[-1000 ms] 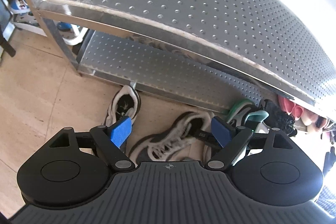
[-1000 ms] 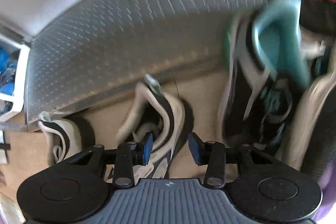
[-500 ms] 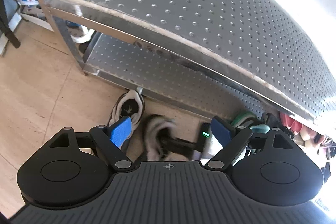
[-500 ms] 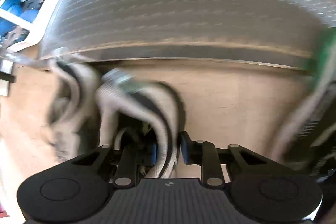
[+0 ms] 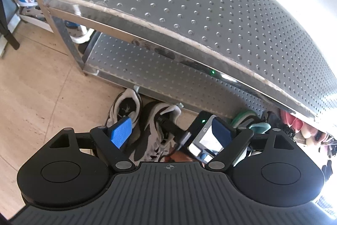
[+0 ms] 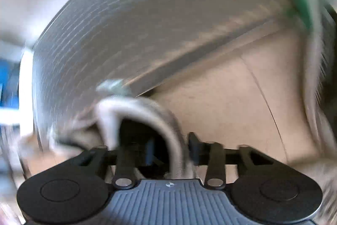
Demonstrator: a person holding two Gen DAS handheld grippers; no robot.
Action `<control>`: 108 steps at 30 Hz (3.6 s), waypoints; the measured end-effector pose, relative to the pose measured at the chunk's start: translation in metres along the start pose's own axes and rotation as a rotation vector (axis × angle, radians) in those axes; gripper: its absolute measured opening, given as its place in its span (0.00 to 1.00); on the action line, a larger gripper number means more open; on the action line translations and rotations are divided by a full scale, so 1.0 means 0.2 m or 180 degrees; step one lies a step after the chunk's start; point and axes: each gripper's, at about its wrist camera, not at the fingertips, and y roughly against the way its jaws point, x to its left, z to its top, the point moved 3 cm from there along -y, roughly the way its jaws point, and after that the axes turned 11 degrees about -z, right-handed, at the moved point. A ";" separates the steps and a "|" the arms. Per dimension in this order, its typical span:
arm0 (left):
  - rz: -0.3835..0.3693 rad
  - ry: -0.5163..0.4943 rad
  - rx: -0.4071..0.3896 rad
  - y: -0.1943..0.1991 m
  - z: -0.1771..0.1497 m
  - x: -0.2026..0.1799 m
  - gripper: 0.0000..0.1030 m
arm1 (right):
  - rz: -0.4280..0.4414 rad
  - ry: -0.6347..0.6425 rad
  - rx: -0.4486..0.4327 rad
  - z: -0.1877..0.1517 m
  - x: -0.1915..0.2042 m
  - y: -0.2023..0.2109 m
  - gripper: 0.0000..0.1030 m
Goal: Organize scattered shoes
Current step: 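Carry the grey-and-white sneaker with the right gripper and set it beside the others at the rack base, then move the right gripper back toward the shoe pile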
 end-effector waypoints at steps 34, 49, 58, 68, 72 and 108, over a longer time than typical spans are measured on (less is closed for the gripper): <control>-0.0050 0.0069 -0.0043 0.01 0.00 0.01 0.85 | 0.0709 0.0475 -0.0257 -0.16 -0.17 0.23 0.60; -0.0036 0.0055 -0.0029 0.00 0.00 -0.01 0.85 | -0.0389 0.1309 -0.0227 -0.34 0.03 -0.09 0.71; -0.0052 0.0053 -0.0044 0.01 0.00 -0.02 0.85 | -0.0311 0.0973 -0.0085 -0.32 0.18 -0.13 0.71; 0.0057 -0.0034 -0.0006 -0.02 0.01 -0.07 0.85 | -0.0011 0.1429 -0.0146 -0.26 0.26 0.06 0.85; 0.0047 -0.0217 0.0081 -0.06 -0.03 -0.15 0.85 | 0.0099 0.1456 -0.0110 -0.26 -0.06 0.30 0.83; 0.0377 -0.1340 0.0795 -0.56 -0.35 -0.71 0.84 | -0.0853 0.2852 0.0110 -0.75 -0.96 0.23 0.40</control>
